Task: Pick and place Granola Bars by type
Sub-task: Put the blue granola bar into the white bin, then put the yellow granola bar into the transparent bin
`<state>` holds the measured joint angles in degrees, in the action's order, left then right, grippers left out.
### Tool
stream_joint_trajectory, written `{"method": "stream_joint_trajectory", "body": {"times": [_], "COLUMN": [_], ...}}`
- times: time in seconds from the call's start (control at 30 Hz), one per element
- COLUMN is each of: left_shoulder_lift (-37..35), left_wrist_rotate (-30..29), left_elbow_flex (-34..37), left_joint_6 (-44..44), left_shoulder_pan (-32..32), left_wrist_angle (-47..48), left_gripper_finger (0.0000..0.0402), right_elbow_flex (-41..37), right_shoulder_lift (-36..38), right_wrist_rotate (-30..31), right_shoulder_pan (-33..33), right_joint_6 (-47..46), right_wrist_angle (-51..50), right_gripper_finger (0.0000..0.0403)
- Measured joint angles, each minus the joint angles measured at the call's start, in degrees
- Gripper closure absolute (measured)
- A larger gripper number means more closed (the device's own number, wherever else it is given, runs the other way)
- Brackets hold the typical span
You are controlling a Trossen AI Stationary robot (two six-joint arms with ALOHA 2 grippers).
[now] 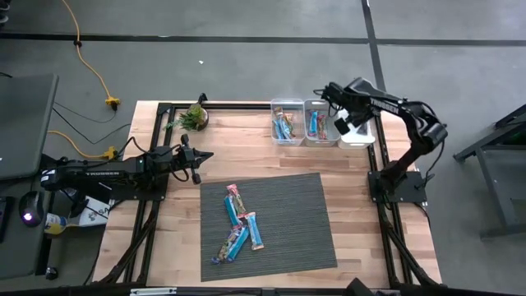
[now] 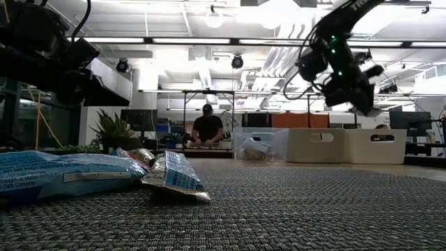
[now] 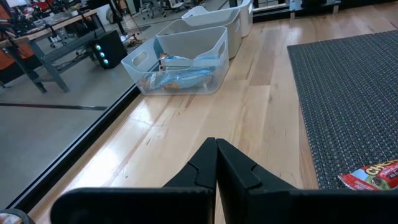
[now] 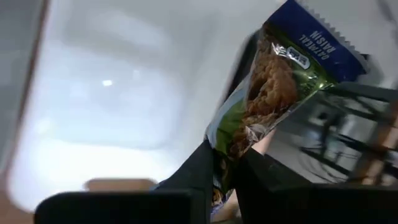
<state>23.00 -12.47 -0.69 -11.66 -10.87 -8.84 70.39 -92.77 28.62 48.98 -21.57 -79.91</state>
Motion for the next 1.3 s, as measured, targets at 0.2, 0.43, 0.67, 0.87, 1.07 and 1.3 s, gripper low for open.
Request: {"method": "stream_joint_trajectory", "body": {"times": [0.2, 0.43, 0.67, 0.87, 1.07, 1.3], "left_shoulder_lift": [0.0, 0.0, 0.0, 0.0, 0.0, 0.0], "left_wrist_rotate": [0.0, 0.0, 0.0, 0.0, 0.0, 0.0], "left_elbow_flex": [0.0, 0.0, 0.0, 0.0, 0.0, 0.0], "left_joint_6": [0.0, 0.0, 0.0, 0.0, 0.0, 0.0], "left_shoulder_pan": [0.0, 0.0, 0.0, 0.0, 0.0, 0.0], "left_wrist_angle": [0.0, 0.0, 0.0, 0.0, 0.0, 0.0], "left_gripper_finger": [0.0401, 0.0401, 0.0401, 0.0401, 0.0401, 0.0401], "right_elbow_flex": [-7.5, -11.0, -11.4, -11.4, -11.3, -10.0], "right_shoulder_lift": [2.1, 2.1, 2.1, 2.1, 2.1, 2.1], "right_wrist_rotate": [-6.5, -9.3, -7.7, -4.2, -4.1, -1.2], "right_shoulder_pan": [-2.2, -3.0, -3.0, -3.0, -2.9, -3.5], "right_joint_6": [6.4, 14.4, 12.7, 10.0, 9.9, 8.2], "right_wrist_angle": [9.5, 20.7, 25.0, 24.4, 24.0, 21.8], "right_gripper_finger": [0.0368, 0.0367, 0.0367, 0.0336, 0.0293, 0.027]}}
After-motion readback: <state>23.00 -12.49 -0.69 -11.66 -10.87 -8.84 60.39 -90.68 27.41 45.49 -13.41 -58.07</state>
